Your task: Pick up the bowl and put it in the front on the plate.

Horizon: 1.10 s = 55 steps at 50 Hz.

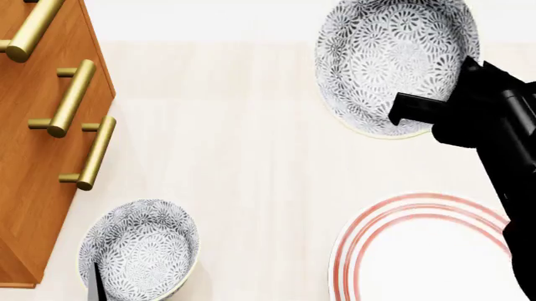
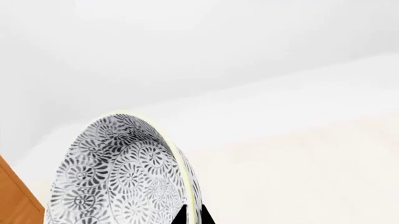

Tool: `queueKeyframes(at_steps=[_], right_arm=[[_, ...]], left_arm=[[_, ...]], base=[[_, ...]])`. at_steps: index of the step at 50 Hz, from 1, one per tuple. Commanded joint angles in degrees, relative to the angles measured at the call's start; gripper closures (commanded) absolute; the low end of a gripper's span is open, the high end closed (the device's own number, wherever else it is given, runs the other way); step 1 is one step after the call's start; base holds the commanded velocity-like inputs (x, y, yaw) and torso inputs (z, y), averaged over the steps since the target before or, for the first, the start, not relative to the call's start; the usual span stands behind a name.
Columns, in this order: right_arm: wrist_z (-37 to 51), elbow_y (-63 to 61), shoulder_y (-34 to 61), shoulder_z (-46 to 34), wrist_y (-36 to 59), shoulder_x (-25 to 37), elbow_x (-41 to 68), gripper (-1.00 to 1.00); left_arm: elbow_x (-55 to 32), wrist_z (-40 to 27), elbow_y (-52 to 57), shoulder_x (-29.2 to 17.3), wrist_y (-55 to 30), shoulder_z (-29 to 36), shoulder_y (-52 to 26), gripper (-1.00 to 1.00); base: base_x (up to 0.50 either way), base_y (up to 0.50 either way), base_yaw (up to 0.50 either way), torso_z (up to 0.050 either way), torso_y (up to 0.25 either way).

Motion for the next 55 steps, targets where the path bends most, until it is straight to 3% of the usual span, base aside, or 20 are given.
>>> queueKeyframes(at_steps=[1, 12, 34, 55], right_arm=[[-1.1, -7.8, -13.2, 8.5, -1.2, 9.4, 5.9, 1.00], [-12.1, -8.2, -26.0, 15.0, -1.0, 14.0, 10.2, 1.00], [-15.2, -3.6, -35.3, 21.4, -2.8, 14.7, 8.7, 1.00], [-19.4, -1.3, -41.2, 21.9, -3.1, 12.7, 4.8, 1.00]], left_arm=[[-0.3, -0.3, 0.1, -0.1, -0.3, 0.1, 0.1, -1.00], [-0.2, -0.4, 0.4, -0.3, -0.8, 0.3, 0.2, -1.00], [-0.1, -0.7, 0.3, -0.6, -1.1, 0.8, 0.2, -1.00], [-0.3, -0.9, -0.1, -0.9, -1.1, 1.3, 0.0, -1.00]], base=[[0.00, 0.00, 0.00, 0.000, 0.000], [0.00, 0.00, 0.00, 0.000, 0.000], [0.00, 0.00, 0.00, 0.000, 0.001], [0.00, 0.00, 0.00, 0.000, 0.000]])
